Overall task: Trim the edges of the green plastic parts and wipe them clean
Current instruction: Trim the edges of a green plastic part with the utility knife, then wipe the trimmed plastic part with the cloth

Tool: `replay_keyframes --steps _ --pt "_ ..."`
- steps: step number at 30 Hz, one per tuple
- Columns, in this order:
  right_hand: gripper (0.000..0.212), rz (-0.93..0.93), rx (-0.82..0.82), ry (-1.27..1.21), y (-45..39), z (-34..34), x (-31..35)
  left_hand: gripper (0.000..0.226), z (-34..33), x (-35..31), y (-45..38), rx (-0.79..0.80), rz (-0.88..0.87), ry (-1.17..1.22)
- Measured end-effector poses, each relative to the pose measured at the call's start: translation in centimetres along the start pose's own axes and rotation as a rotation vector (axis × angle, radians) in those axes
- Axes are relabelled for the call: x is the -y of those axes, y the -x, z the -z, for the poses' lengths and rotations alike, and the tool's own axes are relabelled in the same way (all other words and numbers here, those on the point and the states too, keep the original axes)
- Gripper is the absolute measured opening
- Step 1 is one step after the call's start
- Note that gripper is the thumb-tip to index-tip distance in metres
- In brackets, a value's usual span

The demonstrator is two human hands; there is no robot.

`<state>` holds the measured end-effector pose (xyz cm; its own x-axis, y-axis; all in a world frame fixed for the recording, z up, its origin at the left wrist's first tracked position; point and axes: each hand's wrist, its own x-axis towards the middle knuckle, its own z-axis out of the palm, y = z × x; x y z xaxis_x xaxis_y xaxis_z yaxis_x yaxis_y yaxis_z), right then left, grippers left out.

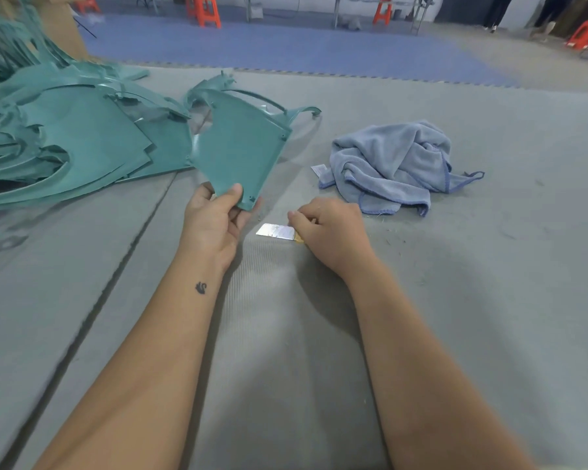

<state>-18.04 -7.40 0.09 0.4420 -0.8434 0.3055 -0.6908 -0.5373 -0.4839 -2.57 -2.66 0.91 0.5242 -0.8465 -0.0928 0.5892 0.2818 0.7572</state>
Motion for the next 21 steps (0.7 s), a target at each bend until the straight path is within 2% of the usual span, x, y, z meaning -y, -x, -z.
replay_keyframes --steps 4,7,9,12,13,15,17,21 --pt "0.024 -0.062 -0.251 0.159 -0.3 1.5 -1.5 0.020 0.1 -0.1 0.0 -0.025 -0.023 -0.088" --pt "0.037 -0.280 -0.402 0.118 -0.3 3.3 -3.9 0.022 0.0 0.1 0.1 -0.032 -0.029 -0.148" --pt "0.053 -0.439 -0.415 0.102 0.0 4.0 -5.3 0.022 0.0 0.2 0.1 -0.039 -0.026 -0.160" --pt "0.065 -0.592 -0.266 0.107 0.2 4.3 -6.2 0.022 0.1 0.2 0.1 -0.038 -0.015 -0.171" --pt "0.064 -0.615 -0.222 0.131 0.3 4.2 -6.3 0.022 0.1 0.2 0.1 -0.035 -0.013 -0.175" --pt "0.046 -0.612 -0.210 0.222 0.3 4.0 -6.4 0.021 0.1 0.3 0.0 -0.027 -0.013 -0.189" --pt "0.025 -0.593 -0.286 0.268 0.2 4.0 -6.2 0.022 0.1 0.4 0.0 -0.017 -0.015 -0.201" --pt "0.021 -0.549 -0.471 0.145 0.0 4.3 -5.9 0.023 0.1 0.4 0.0 -0.002 -0.024 -0.229"
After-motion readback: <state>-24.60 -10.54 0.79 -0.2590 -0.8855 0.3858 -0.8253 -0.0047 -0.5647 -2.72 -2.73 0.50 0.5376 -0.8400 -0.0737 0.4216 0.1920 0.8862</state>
